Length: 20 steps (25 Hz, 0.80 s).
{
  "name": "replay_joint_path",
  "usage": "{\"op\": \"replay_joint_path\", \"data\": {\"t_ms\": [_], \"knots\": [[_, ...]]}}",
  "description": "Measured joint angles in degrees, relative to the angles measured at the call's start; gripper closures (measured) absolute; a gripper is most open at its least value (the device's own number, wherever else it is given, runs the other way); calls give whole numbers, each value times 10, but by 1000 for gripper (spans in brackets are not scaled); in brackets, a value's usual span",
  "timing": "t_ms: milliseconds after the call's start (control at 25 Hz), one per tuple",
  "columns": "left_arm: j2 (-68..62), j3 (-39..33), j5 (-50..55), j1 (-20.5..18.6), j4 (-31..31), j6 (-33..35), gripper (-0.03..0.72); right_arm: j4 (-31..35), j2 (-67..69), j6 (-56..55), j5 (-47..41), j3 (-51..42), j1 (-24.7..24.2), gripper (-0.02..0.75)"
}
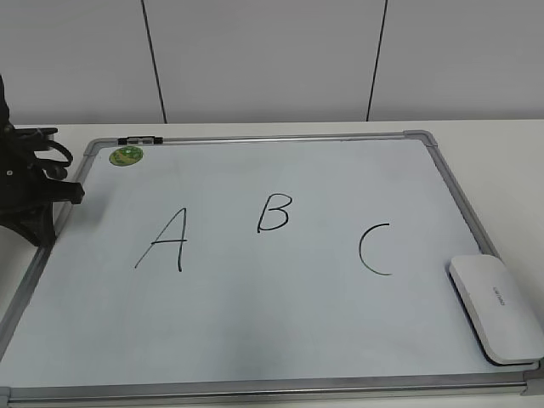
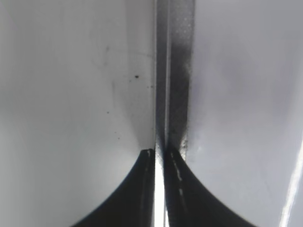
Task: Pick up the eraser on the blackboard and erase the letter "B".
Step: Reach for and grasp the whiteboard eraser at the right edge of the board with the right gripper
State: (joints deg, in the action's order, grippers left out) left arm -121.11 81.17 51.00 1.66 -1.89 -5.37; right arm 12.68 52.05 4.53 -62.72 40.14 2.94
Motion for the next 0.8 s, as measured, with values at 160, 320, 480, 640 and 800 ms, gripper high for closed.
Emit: {"op": "replay_joint_path", "data": {"t_ms": [160,320,480,640,800], "knots": [[0,0,0,0,-1,0,660,27,56,43,12,13,0,151],[0,0,0,0,-2,0,660,27,125,55,52,31,0,151],[0,0,0,0,-2,0,660,31,181,58,83,42,0,151],[0,0,0,0,-2,0,659,37,220,58,103,42,2,151],[0,0,0,0,-2,0,659,26,249,58,133,43,31,151]]}}
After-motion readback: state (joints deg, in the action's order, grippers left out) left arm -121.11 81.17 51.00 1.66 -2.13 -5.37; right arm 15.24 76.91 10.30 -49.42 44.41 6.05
